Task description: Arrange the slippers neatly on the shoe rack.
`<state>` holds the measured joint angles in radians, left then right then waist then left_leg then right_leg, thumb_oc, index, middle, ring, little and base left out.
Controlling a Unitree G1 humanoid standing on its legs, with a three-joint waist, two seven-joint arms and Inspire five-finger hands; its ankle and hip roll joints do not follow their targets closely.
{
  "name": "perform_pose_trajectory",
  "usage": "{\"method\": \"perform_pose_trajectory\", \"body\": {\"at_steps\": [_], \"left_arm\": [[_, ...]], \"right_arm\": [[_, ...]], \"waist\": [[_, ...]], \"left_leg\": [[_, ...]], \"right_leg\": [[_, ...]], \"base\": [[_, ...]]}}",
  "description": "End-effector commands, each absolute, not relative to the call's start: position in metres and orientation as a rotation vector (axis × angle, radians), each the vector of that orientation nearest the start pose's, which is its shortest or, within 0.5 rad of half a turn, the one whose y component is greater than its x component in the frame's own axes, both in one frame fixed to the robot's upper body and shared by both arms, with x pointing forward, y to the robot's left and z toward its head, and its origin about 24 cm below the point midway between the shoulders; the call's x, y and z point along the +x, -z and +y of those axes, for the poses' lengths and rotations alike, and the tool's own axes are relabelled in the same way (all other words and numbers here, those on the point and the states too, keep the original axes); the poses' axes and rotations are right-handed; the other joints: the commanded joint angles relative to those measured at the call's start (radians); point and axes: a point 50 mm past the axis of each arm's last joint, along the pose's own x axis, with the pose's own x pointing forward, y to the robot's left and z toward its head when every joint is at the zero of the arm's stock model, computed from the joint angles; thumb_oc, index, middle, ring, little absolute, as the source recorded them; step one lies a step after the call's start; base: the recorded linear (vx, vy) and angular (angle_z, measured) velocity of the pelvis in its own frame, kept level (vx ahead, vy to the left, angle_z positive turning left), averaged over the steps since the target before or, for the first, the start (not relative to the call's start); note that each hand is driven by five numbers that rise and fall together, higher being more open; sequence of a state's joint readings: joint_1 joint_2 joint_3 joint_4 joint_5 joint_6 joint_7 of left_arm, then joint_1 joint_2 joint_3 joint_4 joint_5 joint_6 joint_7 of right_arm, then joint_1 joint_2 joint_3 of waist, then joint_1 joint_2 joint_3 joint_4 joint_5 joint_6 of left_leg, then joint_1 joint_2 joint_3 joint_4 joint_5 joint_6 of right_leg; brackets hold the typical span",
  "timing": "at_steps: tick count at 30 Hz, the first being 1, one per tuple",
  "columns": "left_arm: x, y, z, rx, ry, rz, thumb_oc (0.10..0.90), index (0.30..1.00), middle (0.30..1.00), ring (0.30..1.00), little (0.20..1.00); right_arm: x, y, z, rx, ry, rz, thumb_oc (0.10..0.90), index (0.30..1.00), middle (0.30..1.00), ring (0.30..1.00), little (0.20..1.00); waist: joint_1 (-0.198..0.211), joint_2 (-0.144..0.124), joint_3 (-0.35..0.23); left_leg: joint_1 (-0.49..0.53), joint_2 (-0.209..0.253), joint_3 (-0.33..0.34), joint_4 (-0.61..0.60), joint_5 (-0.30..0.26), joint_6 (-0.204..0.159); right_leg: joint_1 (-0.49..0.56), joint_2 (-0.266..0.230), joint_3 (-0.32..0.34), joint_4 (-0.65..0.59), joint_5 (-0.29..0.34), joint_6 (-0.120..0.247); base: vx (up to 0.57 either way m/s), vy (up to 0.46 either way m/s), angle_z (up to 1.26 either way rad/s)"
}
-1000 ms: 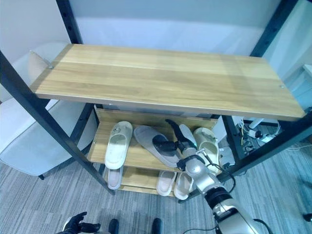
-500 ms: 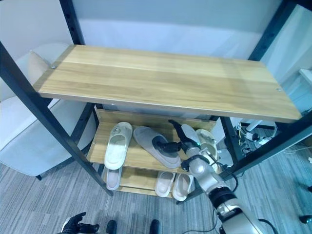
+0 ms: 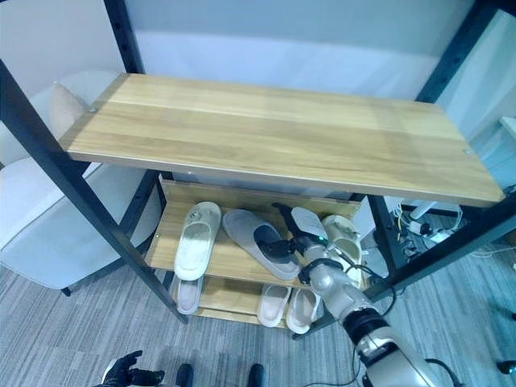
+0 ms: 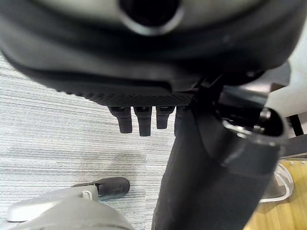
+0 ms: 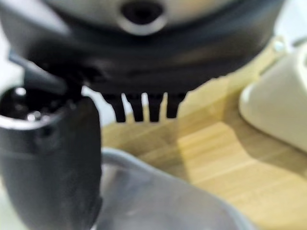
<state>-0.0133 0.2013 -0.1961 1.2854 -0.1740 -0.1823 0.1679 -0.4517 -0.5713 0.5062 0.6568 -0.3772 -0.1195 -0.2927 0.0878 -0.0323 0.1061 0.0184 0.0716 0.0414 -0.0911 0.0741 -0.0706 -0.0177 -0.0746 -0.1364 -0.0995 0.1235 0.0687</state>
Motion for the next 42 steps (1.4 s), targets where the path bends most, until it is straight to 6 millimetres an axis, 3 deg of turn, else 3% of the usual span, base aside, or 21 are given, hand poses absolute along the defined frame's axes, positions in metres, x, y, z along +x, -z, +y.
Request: {"method": "perform_pose_trajectory", "body": {"at_steps": [1,10,19,25,31,32,33,34,35,37,42], "left_arm": [[0.113,0.158,0.211,0.328,-0.118,1.039,0.8,0.9,0.9,0.9,0.9],[0.109,0.159,0.211,0.322,-0.14,1.051,0.8,0.9,0.9,0.9,0.9],[0.108,0.16,0.211,0.299,-0.17,1.066,0.8,0.9,0.9,0.9,0.9],[0.102,0.162,0.211,0.306,-0.162,1.09,0.8,0.9,0.9,0.9,0.9],[0.106,0.161,0.208,0.303,-0.147,1.073,0.8,0.9,0.9,0.9,0.9],[0.111,0.16,0.206,0.297,-0.143,1.058,0.8,0.9,0.9,0.9,0.9],[0.111,0.16,0.206,0.298,-0.142,1.059,0.8,0.9,0.9,0.9,0.9],[0.113,0.159,0.207,0.299,-0.14,1.047,0.8,0.9,0.9,0.9,0.9],[0.113,0.159,0.207,0.299,-0.14,1.048,0.8,0.9,0.9,0.9,0.9],[0.114,0.159,0.203,0.296,-0.118,1.042,0.8,0.9,0.9,0.9,0.9],[0.109,0.161,0.199,0.285,-0.106,1.044,0.8,0.9,0.9,0.9,0.9]], "right_arm": [[0.356,-0.098,-0.215,-1.088,0.117,-0.229,0.4,0.3,0.3,0.3,0.3],[0.357,-0.097,-0.215,-1.011,0.159,-0.218,0.4,0.3,0.3,0.3,0.3],[0.334,-0.073,-0.243,-0.955,0.27,-0.127,0.4,0.3,0.3,0.3,0.3],[0.317,-0.075,-0.24,-0.913,0.263,-0.184,0.4,0.3,0.3,0.3,0.3],[0.294,-0.087,-0.221,-0.845,0.209,-0.324,0.4,0.3,0.3,0.3,0.3],[0.284,-0.087,-0.209,-0.784,0.165,-0.359,0.4,0.3,0.3,0.3,0.3],[0.283,-0.087,-0.209,-0.784,0.165,-0.357,0.4,0.3,0.3,0.3,0.3],[0.276,-0.085,-0.193,-0.656,0.103,-0.366,0.4,0.3,0.3,0.3,0.3],[0.275,-0.085,-0.193,-0.655,0.103,-0.364,0.4,0.3,0.3,0.3,0.3],[0.26,-0.092,-0.168,-0.618,-0.033,-0.44,0.4,0.3,0.3,0.3,0.3],[0.245,-0.092,-0.157,-0.679,-0.096,-0.488,0.4,0.3,0.3,0.3,0.3]], "waist": [[0.019,-0.013,0.002],[0.023,-0.009,-0.005],[0.001,-0.011,-0.013],[-0.018,-0.014,-0.023],[-0.037,-0.016,-0.039],[-0.046,-0.016,-0.041],[-0.045,-0.016,-0.042],[-0.051,-0.017,-0.048],[-0.05,-0.018,-0.048],[-0.059,-0.018,-0.052],[-0.067,-0.014,-0.055]], "left_leg": [[0.01,-0.001,-0.017,0.004,-0.111,-0.002],[0.015,-0.007,-0.022,0.004,-0.113,0.0],[0.024,-0.01,-0.024,0.004,-0.119,0.003],[0.033,-0.008,-0.015,0.004,-0.124,0.006],[0.05,-0.006,0.0,0.004,-0.13,0.011],[0.055,-0.006,0.004,0.004,-0.131,0.012],[0.056,-0.006,0.004,0.004,-0.131,0.012],[0.061,-0.006,0.012,0.004,-0.133,0.014],[0.061,-0.006,0.013,0.004,-0.134,0.014],[0.072,-0.005,0.023,0.004,-0.135,0.016],[0.081,-0.003,0.038,0.004,-0.135,0.018]], "right_leg": [[0.076,-0.076,-0.035,0.012,-0.16,0.071],[0.083,-0.078,-0.043,0.012,-0.161,0.07],[0.093,-0.08,-0.044,0.012,-0.156,0.072],[0.096,-0.081,-0.038,0.012,-0.152,0.073],[0.102,-0.082,-0.024,0.012,-0.15,0.073],[0.103,-0.081,-0.02,0.013,-0.147,0.074],[0.103,-0.081,-0.019,0.013,-0.148,0.074],[0.103,-0.082,-0.011,0.014,-0.147,0.074],[0.103,-0.082,-0.01,0.014,-0.147,0.074],[0.103,-0.083,0.002,0.017,-0.145,0.075],[0.101,-0.084,0.018,0.017,-0.14,0.077]], "base": [[0.01,0.006,0.05],[0.01,0.011,0.07],[0.0,0.002,0.0],[-0.03,0.009,-0.02],[-0.05,0.024,-0.03],[-0.04,0.019,-0.13],[-0.07,0.047,-0.15],[-0.03,0.028,-0.17],[-0.07,0.035,-0.16],[-0.06,0.006,-0.1],[-0.06,0.008,-0.15]]}}
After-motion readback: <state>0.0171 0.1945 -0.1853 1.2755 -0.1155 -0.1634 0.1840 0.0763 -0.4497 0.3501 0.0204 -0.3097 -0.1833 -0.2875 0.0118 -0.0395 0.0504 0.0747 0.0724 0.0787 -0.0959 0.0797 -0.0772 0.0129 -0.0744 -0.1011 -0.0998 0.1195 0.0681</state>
